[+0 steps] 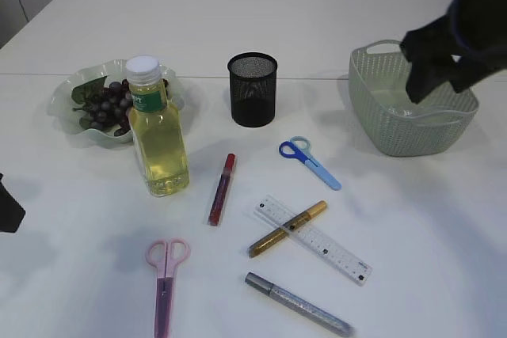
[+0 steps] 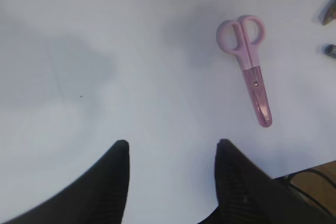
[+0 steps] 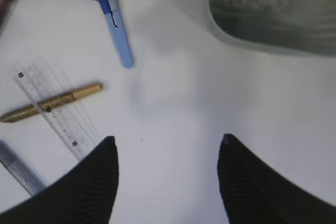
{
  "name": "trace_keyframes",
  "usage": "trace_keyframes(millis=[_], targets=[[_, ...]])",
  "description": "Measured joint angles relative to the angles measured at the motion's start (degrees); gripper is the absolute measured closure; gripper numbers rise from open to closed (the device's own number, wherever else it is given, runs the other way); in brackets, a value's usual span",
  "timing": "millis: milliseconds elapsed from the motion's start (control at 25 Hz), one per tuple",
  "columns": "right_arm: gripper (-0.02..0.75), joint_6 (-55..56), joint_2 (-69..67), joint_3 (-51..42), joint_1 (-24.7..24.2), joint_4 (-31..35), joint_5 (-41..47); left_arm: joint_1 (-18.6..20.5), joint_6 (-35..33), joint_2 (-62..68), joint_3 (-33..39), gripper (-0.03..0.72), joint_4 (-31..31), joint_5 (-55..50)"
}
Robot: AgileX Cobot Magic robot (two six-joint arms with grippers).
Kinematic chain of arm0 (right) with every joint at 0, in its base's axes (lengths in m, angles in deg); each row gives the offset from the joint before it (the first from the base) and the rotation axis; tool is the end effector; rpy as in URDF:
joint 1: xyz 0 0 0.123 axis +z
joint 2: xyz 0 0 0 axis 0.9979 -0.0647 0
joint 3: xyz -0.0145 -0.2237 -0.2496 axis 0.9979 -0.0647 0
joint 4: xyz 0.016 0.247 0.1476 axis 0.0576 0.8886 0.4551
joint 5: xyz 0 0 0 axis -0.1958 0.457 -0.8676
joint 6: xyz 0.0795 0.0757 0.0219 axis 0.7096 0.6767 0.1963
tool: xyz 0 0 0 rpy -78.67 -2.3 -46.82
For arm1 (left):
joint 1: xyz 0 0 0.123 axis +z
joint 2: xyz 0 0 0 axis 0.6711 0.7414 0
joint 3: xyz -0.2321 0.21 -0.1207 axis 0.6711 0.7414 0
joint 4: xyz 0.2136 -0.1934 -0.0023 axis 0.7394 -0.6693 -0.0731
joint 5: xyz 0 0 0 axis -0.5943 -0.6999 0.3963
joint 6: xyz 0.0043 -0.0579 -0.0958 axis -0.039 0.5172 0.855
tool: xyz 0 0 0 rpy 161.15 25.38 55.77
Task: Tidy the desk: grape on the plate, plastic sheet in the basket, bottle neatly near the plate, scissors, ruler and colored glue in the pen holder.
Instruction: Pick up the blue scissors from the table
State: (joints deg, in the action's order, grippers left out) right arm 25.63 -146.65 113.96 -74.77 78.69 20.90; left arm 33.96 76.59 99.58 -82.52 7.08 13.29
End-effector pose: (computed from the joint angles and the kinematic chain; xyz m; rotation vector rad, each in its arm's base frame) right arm 0.3690 0.0783 0.3404 -0.3765 2.7599 0.0710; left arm 0.2377 -0.0590 0.2617 0.1791 2.8046 -0.3545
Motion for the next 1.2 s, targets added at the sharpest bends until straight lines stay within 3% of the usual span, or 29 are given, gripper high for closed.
trace_keyframes(millis=[400,1200], targets=[[0.312,-3.8,-22.9,23.2,7.4,-0.8,5.4,0.0,0.0,-0.1,0.0,0.34,-0.5,-2.5],[0.314,-6.0,-44.9,38.8,8.5,-2.1,6.0,0.0,0.0,-0.1,0.0,0.37,-0.5,-4.9]])
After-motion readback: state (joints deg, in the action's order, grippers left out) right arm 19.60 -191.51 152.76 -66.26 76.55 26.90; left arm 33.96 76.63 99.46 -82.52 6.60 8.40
